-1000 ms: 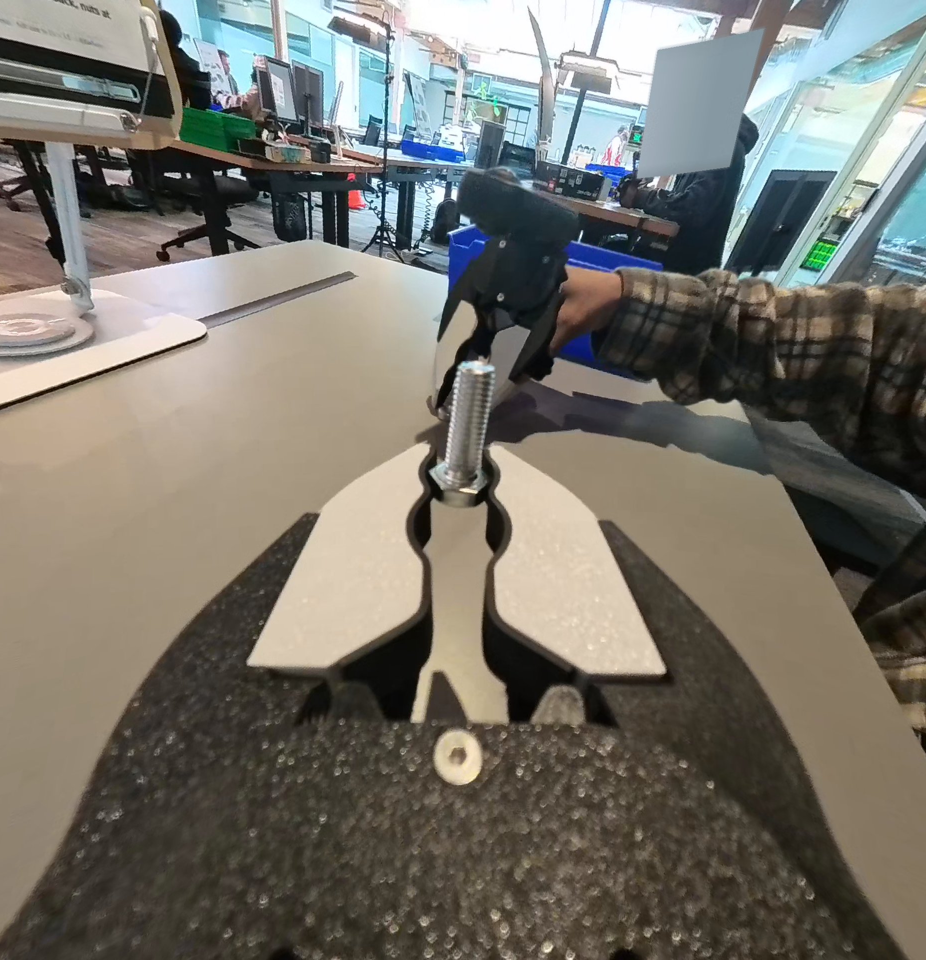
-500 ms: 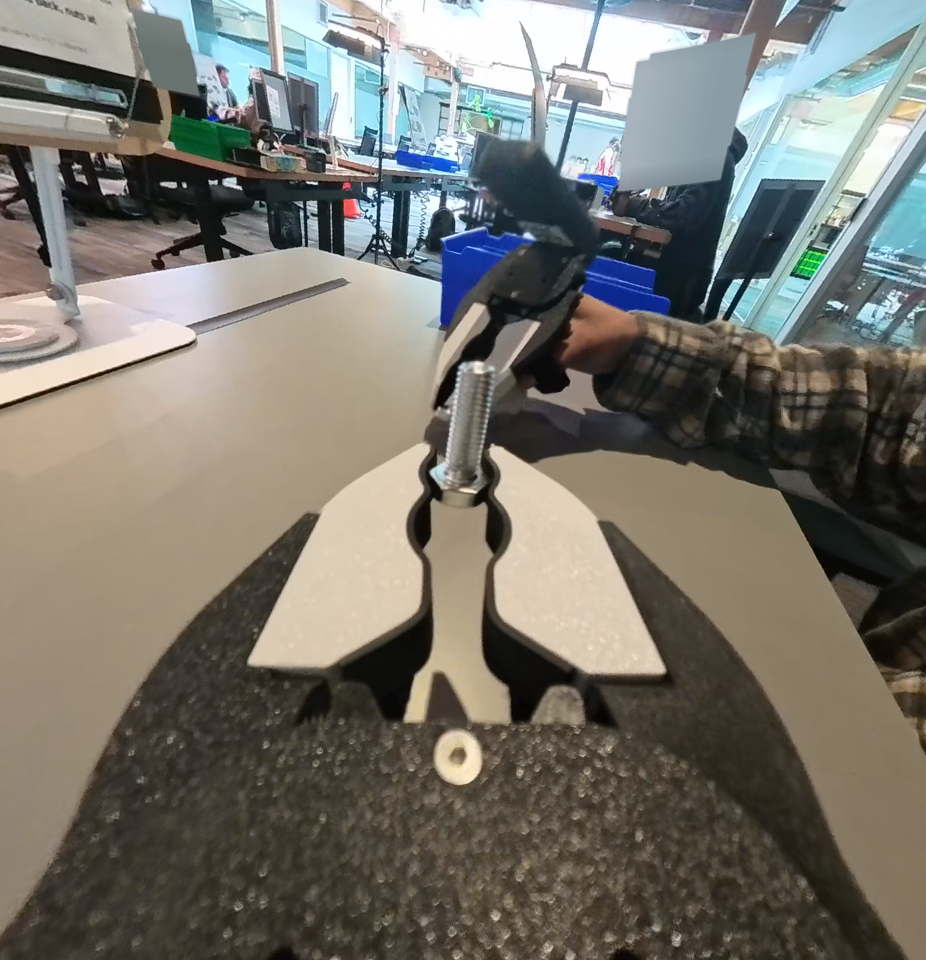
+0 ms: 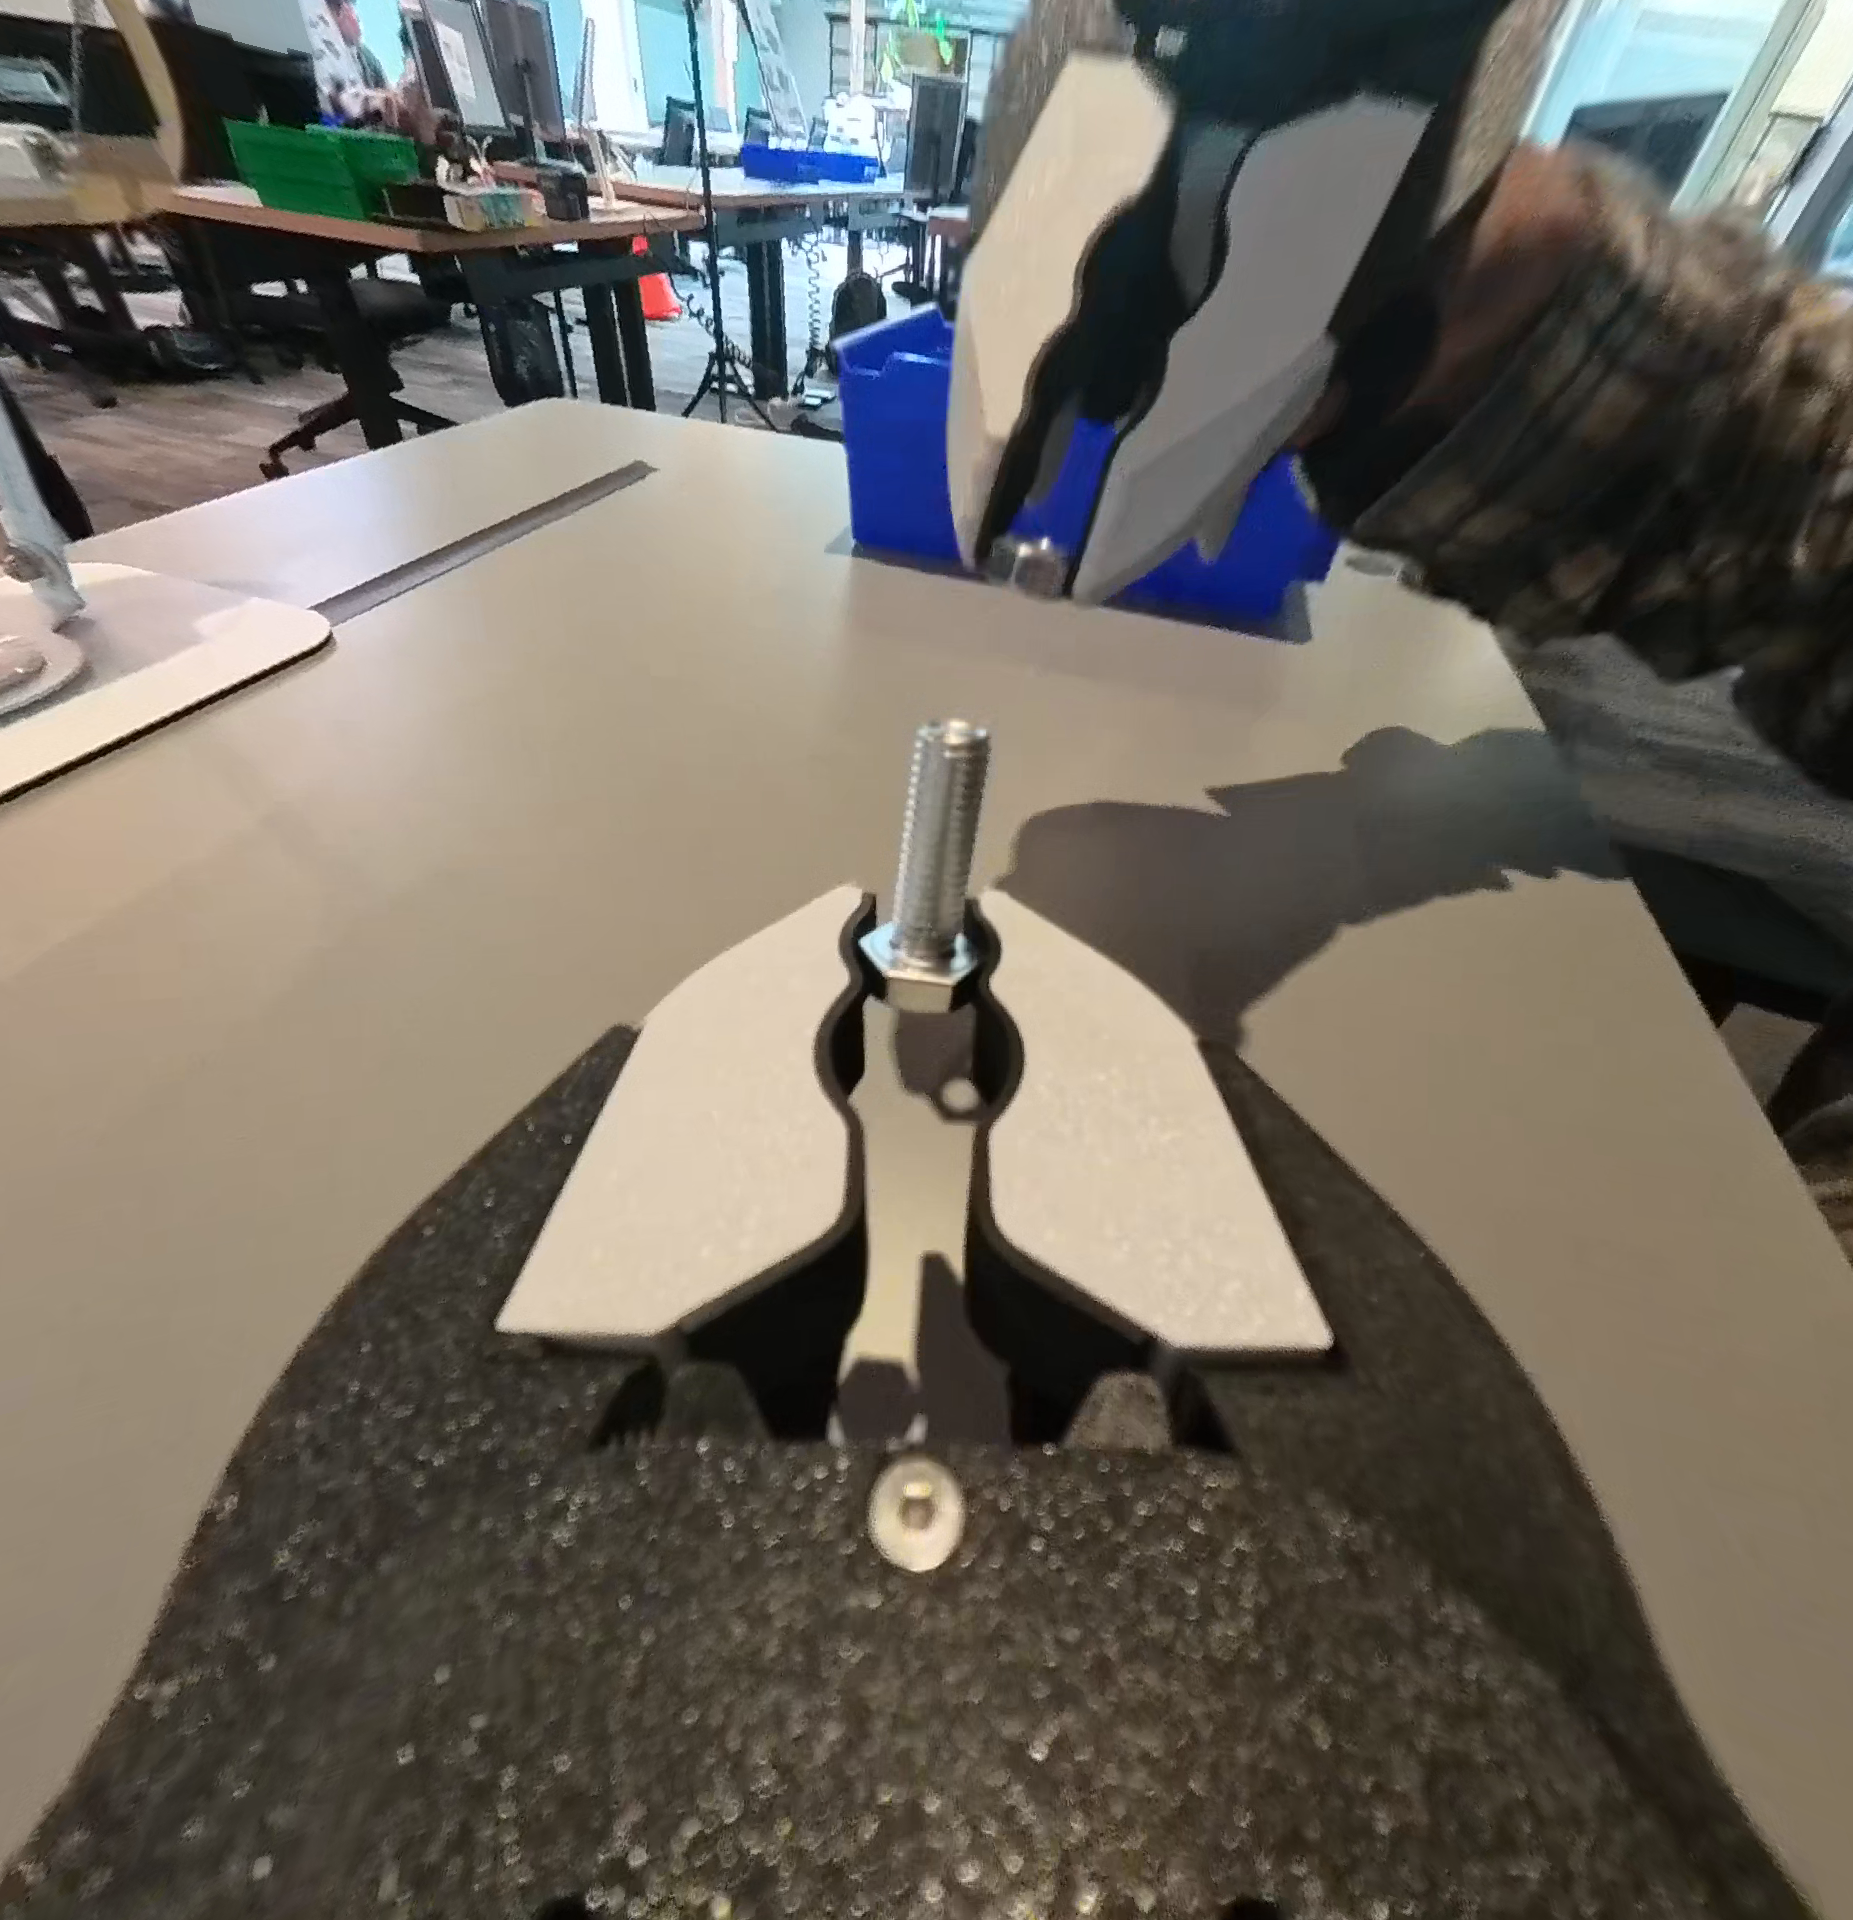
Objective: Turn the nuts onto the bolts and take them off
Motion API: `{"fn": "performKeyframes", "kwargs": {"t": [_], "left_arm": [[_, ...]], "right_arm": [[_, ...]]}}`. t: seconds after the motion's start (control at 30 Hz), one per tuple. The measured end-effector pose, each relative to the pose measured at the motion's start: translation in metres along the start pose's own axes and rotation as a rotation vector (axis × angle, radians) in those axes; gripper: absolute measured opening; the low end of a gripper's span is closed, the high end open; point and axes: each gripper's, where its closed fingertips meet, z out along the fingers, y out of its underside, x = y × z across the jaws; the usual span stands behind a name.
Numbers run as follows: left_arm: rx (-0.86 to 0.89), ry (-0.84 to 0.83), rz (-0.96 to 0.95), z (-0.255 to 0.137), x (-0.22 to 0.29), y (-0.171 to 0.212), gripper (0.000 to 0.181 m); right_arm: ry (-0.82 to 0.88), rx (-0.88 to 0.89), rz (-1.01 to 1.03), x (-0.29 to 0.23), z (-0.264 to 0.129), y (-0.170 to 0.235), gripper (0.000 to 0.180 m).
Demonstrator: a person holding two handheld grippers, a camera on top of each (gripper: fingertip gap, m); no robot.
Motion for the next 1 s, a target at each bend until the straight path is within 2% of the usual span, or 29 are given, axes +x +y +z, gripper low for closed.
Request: {"fn": "performKeyframes", "kwargs": {"t": [0.23,0.43,0.73,1.0], "left_arm": [[-0.025,-0.068,0.035,0.000,-0.003,0.001,0.015],[0.000,-0.090,0.028,-0.003,-0.006,-0.004,0.015],[-0.017,-0.103,0.110,-0.001,0.001,-0.006,0.015],[-0.024,-0.132,0.142,-0.002,0.002,-0.009,0.015]], "right_arm": [[-0.006,-0.067,-0.025,-0.006,-0.006,-0.028,0.016],[-0.095,-0.097,-0.060,-0.017,-0.004,-0.054,0.017],[-0.132,-0.196,-0.134,-0.022,0.029,-0.054,0.017],[-0.155,-0.213,-0.136,-0.027,0.035,-0.058,0.017]]}}
